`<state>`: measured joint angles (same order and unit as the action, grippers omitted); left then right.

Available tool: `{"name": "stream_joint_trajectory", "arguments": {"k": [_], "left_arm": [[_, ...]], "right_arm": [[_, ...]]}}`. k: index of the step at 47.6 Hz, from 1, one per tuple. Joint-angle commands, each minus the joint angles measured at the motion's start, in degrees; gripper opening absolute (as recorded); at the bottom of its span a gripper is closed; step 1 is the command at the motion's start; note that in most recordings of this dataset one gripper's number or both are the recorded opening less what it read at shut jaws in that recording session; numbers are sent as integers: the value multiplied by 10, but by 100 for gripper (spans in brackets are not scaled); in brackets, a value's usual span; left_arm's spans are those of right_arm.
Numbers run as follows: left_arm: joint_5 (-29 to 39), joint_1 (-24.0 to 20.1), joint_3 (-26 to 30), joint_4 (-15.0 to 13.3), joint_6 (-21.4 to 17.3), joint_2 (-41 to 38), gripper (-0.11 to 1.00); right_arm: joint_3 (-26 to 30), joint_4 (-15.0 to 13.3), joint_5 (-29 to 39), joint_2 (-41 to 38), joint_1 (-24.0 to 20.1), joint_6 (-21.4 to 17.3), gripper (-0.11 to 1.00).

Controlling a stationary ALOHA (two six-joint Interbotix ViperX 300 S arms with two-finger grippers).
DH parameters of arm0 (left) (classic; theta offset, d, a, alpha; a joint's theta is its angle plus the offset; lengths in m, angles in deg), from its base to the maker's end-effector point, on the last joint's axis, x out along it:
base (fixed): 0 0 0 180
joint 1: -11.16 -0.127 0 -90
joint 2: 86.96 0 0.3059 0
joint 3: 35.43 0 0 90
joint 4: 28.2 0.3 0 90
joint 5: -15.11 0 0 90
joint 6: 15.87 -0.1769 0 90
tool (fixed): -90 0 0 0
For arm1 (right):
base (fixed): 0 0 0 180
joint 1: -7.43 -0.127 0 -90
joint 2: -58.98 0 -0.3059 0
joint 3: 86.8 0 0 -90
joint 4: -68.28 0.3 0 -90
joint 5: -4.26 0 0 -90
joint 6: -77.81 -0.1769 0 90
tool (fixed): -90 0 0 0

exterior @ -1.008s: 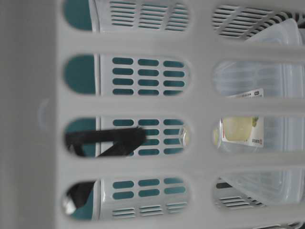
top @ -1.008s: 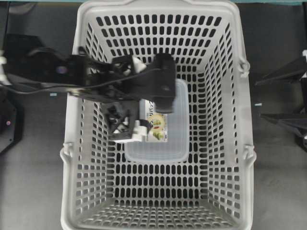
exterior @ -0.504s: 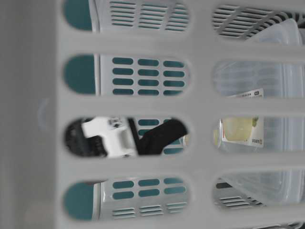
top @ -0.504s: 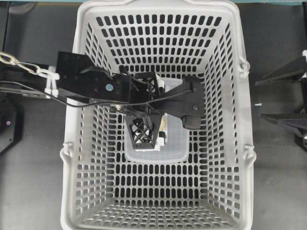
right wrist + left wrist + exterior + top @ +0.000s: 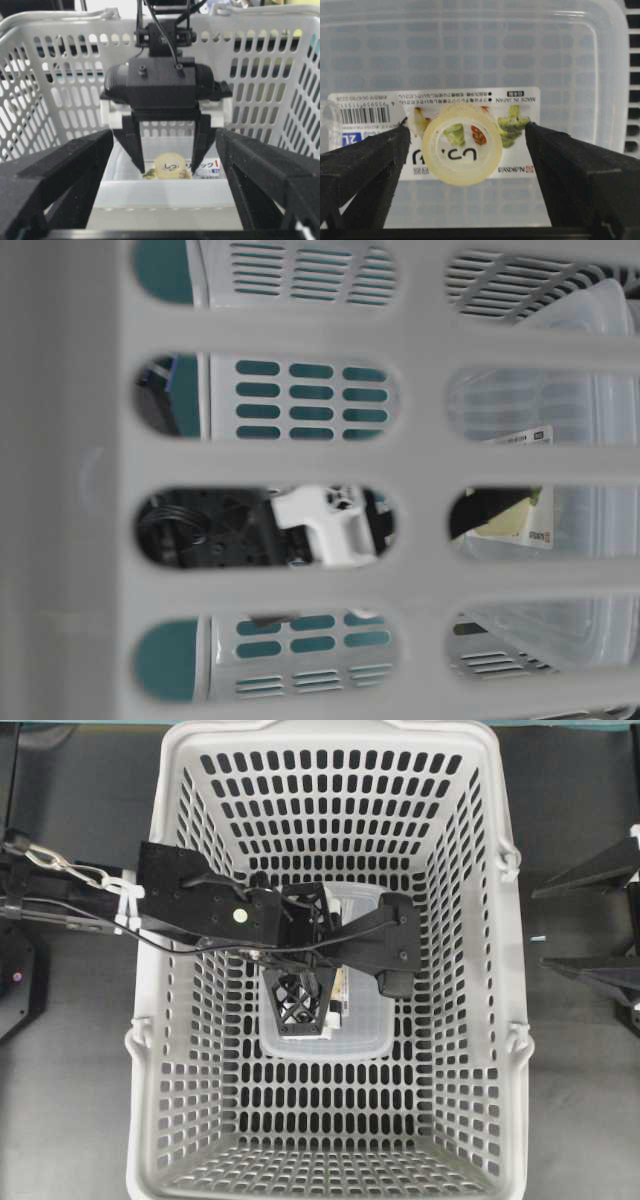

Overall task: Pick up the cellophane tape from the shopping basket with the left arm.
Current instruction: 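Close the left gripper fingers around the tape roll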

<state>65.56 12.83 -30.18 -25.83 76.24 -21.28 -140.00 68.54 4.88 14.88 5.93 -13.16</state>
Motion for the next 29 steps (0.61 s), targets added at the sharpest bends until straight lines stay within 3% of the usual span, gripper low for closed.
{"name": "stream_joint_trajectory", "arguments": {"k": [1, 11, 19, 29], "left_arm": [[-11, -1, -1, 2, 0, 2, 90], [-9, -1, -3, 2, -1, 2, 84], [-8, -1, 0, 2, -2, 4, 49], [5, 1, 32, 2, -13, 32, 50]], "right_arm": [[15, 2, -4, -4, -1, 0, 80], [15, 2, -5, -4, -1, 0, 80], [14, 2, -5, -4, -1, 0, 80], [14, 2, -6, -3, -1, -1, 80]]}}
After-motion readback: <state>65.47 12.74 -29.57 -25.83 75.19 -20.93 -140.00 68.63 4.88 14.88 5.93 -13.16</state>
